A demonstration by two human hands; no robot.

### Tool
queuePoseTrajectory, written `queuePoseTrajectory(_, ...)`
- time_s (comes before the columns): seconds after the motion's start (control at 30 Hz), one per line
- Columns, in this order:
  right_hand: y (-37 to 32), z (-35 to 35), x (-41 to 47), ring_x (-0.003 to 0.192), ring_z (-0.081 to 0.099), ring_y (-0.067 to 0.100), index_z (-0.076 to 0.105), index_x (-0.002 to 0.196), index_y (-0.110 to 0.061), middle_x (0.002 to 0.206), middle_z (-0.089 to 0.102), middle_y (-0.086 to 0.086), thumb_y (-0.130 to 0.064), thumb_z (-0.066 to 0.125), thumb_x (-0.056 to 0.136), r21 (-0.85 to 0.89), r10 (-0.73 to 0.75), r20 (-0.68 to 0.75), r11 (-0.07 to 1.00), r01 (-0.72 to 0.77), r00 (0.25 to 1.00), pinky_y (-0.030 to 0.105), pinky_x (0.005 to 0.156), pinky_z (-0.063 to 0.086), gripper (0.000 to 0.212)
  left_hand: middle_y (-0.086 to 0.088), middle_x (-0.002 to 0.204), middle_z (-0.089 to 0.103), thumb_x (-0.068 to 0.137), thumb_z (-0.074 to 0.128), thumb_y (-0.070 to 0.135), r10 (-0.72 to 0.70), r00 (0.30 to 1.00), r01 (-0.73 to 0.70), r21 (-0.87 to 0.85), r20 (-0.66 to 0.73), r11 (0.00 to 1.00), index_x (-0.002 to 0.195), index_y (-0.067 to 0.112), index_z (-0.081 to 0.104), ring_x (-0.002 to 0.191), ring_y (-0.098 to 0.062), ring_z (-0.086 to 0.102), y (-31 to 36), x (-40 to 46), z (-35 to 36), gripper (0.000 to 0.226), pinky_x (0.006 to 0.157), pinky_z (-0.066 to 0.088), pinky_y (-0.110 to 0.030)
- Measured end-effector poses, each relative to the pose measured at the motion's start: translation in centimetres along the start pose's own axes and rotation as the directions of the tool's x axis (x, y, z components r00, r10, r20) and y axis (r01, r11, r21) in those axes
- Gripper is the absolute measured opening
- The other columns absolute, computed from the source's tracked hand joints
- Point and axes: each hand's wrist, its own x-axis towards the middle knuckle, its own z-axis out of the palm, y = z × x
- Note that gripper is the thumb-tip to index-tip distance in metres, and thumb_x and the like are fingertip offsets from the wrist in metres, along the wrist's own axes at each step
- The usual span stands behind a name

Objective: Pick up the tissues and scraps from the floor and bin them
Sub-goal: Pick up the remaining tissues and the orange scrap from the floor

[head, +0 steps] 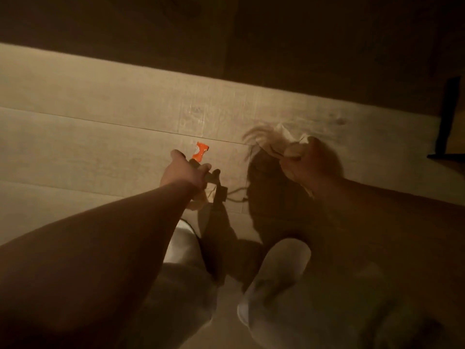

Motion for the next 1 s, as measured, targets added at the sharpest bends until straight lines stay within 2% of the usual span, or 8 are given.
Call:
queuePoseTrajectory(0.07, 0.2, 1.7, 3.0, 0.137, 0.042, 0.04, 0.027, 0.153, -0.022, 0.153, 0.041, 0.015, -0.061, 0.073, 0.072, -0.098, -0.077, -0.043, 0.993, 0.073, 0.996, 0.048, 0.107, 0.038, 0.102, -0.008, 0.098, 0.069, 0.089, 0.065, 0.048, 0.039, 0.998, -0.037, 0.037, -0.039, 0.999, 0.121, 0.021, 0.034, 0.071, -0.027, 0.071, -0.5, 2.9, 1.7, 0.052, 0.063, 0.061, -0.042)
queuePoseTrajectory(0.17, 1.1, 3.4, 5.6, 0.139, 0.04, 0.038, 0.028, 0.154, -0.025, 0.153, 0.041, 0.013, -0.059, 0.072, 0.077, -0.175, -0.181, -0.022, 0.969, 0.174, 0.983, 0.05, 0.112, 0.033, 0.095, -0.001, 0.087, 0.067, 0.089, 0.057, 0.057, 0.152, 0.985, -0.142, 0.118, -0.079, 0.983, 0.116, 0.024, 0.031, 0.062, -0.023, 0.072, -1.2, 5.7, 4.2, 0.05, 0.064, 0.062, -0.044)
queuePoseTrajectory(0.33, 2.8, 5.1, 6.7, 0.114, 0.058, 0.038, 0.044, 0.14, -0.023, 0.131, 0.058, 0.013, -0.047, 0.068, 0.087, -0.228, -0.319, -0.074, 0.928, 0.296, 0.945, 0.039, 0.087, 0.043, 0.063, 0.002, 0.074, 0.066, 0.097, 0.044, 0.052, 0.241, 0.956, -0.209, 0.182, -0.169, 0.961, 0.108, 0.023, 0.035, 0.054, -0.02, 0.068, -2.4, 6.9, 6.9, 0.033, 0.057, 0.059, -0.039)
queuePoseTrajectory(0.43, 3.5, 6.3, 6.9, 0.094, 0.065, 0.036, 0.052, 0.118, -0.022, 0.107, 0.067, 0.012, -0.045, 0.059, 0.09, -0.271, -0.367, -0.056, 0.901, 0.34, 0.928, 0.048, 0.081, 0.051, 0.036, 0.0, 0.081, 0.067, 0.1, 0.034, 0.048, 0.308, 0.938, -0.259, 0.265, -0.162, 0.929, 0.107, 0.022, 0.043, 0.067, -0.022, 0.066, -2.7, 7.3, 7.7, 0.028, 0.067, 0.056, -0.043)
queuePoseTrajectory(0.53, 2.7, 6.3, 6.0, 0.104, 0.062, 0.039, 0.06, 0.107, -0.017, 0.11, 0.066, 0.013, -0.038, 0.054, 0.093, -0.364, -0.324, 0.0, 0.881, 0.302, 0.946, 0.049, 0.087, 0.049, 0.026, -0.004, 0.087, 0.065, 0.1, 0.036, 0.039, 0.249, 0.961, -0.212, 0.262, -0.118, 0.941, 0.109, 0.017, 0.046, 0.075, -0.025, 0.064, -1.6, 7.3, 7.9, 0.026, 0.073, 0.054, -0.043)
queuePoseTrajectory(0.73, 0.8, 6.4, 5.1, 0.124, 0.052, 0.039, 0.068, 0.114, -0.012, 0.129, 0.059, 0.015, -0.046, 0.045, 0.094, -0.412, -0.241, 0.013, 0.883, 0.225, 0.97, 0.046, 0.104, 0.041, 0.046, -0.005, 0.085, 0.069, 0.092, 0.06, 0.039, 0.145, 0.979, -0.139, 0.054, -0.141, 0.989, 0.117, 0.015, 0.031, 0.073, -0.029, 0.071, -1.7, 7.2, 6.5, 0.045, 0.075, 0.058, -0.048)
queuePoseTrajectory(0.9, 0.2, 7.9, 5.5, 0.106, 0.061, 0.037, 0.065, 0.115, -0.004, 0.114, 0.065, 0.016, -0.034, 0.054, 0.093, -0.207, -0.213, 0.029, 0.954, 0.215, 0.977, 0.045, 0.091, 0.05, 0.039, -0.005, 0.09, 0.069, 0.087, 0.063, 0.042, 0.205, 0.944, -0.204, 0.03, -0.259, 0.979, 0.118, 0.016, 0.031, 0.078, -0.03, 0.07, -0.8, 8.0, 5.9, 0.052, 0.075, 0.057, -0.049)
queuePoseTrajectory(1.0, 0.4, 8.2, 5.3, 0.105, 0.057, 0.032, 0.064, 0.114, -0.003, 0.114, 0.06, 0.013, -0.033, 0.052, 0.096, -0.237, -0.199, 0.051, 0.949, 0.206, 0.979, 0.036, 0.082, 0.041, 0.036, -0.005, 0.094, 0.07, 0.092, 0.058, 0.038, 0.215, 0.938, -0.209, 0.051, -0.272, 0.977, 0.122, 0.016, 0.033, 0.079, -0.03, 0.069, -0.3, 8.7, 5.6, 0.045, 0.075, 0.056, -0.048)
